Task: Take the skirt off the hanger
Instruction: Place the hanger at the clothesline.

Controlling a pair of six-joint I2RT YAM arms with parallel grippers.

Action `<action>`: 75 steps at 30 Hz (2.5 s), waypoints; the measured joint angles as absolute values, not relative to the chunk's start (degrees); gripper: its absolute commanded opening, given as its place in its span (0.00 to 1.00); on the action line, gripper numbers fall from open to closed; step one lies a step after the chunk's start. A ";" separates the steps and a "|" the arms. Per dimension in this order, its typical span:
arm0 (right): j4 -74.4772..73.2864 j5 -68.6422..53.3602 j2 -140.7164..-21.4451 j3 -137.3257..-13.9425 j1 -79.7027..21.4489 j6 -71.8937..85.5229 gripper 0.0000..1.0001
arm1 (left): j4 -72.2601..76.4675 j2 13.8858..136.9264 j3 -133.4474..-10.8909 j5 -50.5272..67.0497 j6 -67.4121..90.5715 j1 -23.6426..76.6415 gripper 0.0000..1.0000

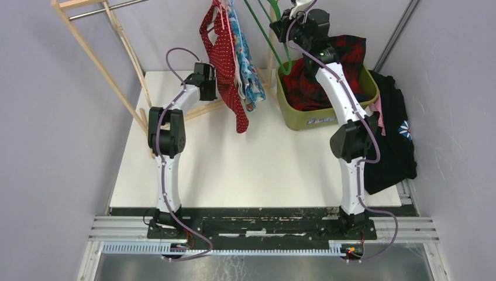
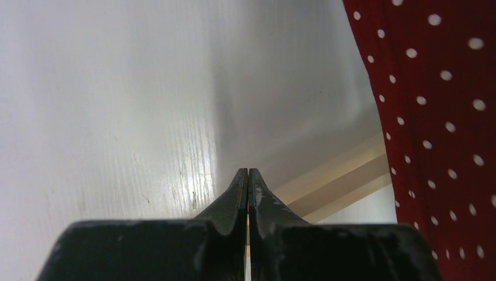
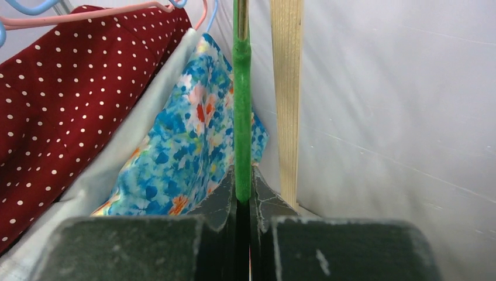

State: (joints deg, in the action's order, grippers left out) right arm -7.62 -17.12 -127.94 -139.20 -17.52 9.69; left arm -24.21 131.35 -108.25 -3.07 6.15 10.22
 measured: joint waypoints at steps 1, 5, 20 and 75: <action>-7.81 -17.12 -127.70 -139.13 -17.50 9.52 0.01 | -24.34 131.57 -108.12 -2.42 6.13 10.07 0.03; -8.32 -17.10 -126.89 -139.09 -17.47 8.71 0.01 | -23.75 131.61 -106.61 -0.47 6.11 9.87 0.03; -11.20 -16.95 -124.01 -139.09 -17.47 7.40 0.01 | -16.36 127.81 -97.01 5.26 6.11 9.19 0.03; -10.50 -13.02 -123.09 -137.97 -25.43 1.19 0.01 | -7.84 116.75 -78.06 4.60 4.64 10.72 0.55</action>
